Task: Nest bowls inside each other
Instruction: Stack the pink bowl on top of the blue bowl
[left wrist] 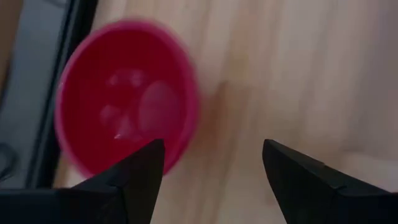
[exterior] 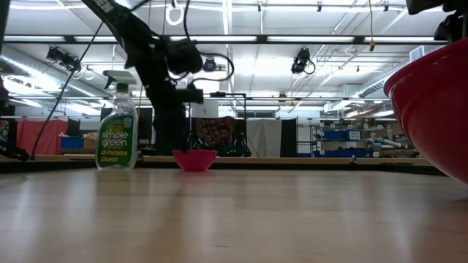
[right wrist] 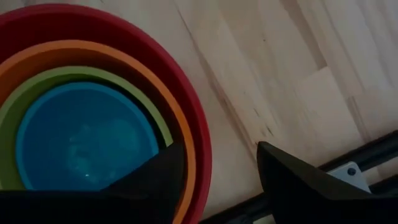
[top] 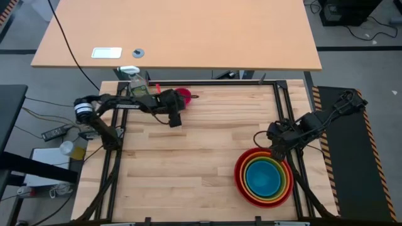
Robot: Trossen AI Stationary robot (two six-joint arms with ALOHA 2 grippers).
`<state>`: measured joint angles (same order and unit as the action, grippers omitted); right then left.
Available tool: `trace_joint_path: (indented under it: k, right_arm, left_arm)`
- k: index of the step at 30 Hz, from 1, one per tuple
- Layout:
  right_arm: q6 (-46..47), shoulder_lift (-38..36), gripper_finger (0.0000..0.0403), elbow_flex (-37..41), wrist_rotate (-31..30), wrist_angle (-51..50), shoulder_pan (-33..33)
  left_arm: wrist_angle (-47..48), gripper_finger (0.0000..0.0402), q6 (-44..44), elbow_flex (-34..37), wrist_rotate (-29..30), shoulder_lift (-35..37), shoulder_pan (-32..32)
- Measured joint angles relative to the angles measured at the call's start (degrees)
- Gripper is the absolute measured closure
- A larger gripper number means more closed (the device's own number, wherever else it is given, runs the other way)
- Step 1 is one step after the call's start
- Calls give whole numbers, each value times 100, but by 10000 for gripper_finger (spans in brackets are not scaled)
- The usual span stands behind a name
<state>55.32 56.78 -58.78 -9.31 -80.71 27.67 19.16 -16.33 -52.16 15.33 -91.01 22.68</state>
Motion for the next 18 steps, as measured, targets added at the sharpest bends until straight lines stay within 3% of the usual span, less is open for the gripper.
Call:
trace_joint_path:
  k: [4,9,13,18]
  right_arm:
    - [3,1,193,2,73,51,-17]
    - [4,3,193,2,61,133,-17]
    - [4,6,193,2,-59,228,-17]
    - [4,8,193,2,-236,283,-34]
  left_arm:
    - [-157,128,-409,-46,576,-355,-2]
    - [-171,157,-828,-195,592,-683,59]
    - [-151,220,-875,-337,395,-968,170]
    - [5,331,-1050,-466,120,-1084,80]
